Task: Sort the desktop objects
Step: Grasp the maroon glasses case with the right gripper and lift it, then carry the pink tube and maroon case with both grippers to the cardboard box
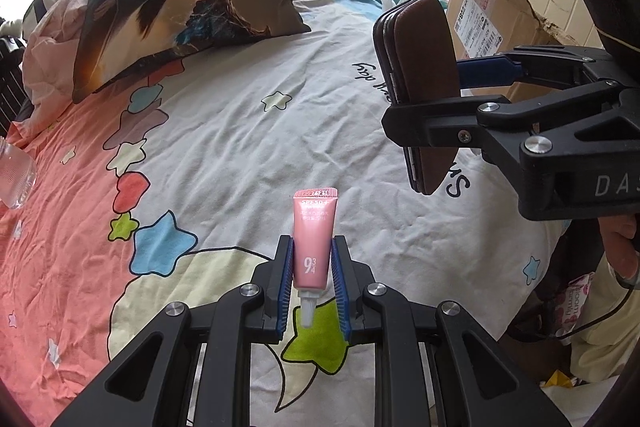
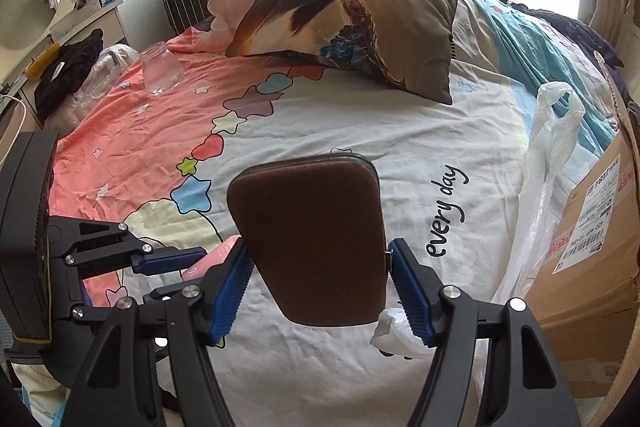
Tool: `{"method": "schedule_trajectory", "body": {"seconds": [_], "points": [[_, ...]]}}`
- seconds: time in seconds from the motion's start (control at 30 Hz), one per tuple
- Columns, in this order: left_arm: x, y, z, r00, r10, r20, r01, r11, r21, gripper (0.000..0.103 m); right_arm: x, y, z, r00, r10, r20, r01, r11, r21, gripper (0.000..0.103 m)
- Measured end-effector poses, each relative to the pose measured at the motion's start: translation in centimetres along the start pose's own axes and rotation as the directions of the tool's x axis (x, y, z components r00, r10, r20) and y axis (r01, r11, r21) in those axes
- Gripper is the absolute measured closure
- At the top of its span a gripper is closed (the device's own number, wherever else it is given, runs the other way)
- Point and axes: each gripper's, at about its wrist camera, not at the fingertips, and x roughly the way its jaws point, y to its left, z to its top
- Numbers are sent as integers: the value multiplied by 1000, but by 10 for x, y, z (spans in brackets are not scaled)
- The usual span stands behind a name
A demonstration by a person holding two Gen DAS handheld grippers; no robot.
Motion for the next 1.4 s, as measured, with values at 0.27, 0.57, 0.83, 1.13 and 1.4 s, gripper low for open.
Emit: {"method": "schedule_trajectory", "body": {"seconds": [0.27,0.57,0.83,1.13,1.4], "points": [[-21,-11,5,999,22,32,-22,1000,8,84,-16,2,-6,999,-40,19,40,999,-18,38],[-44,-31,14,996,54,67,-57,997,45,84,-42,-9,-12,998,-36,51,35,999,12,38],[-74,-53,27,990,74,120,-84,993,86,84,-84,-9,-14,990,-59,128,59,998,4,38],[-93,-89,41,987,43,153,-67,986,152,84,-135,-27,-27,973,-109,203,103,994,41,38],[-103,-128,55,983,-5,182,-36,975,221,84,-165,-55,-44,960,-177,215,160,982,97,38]]}}
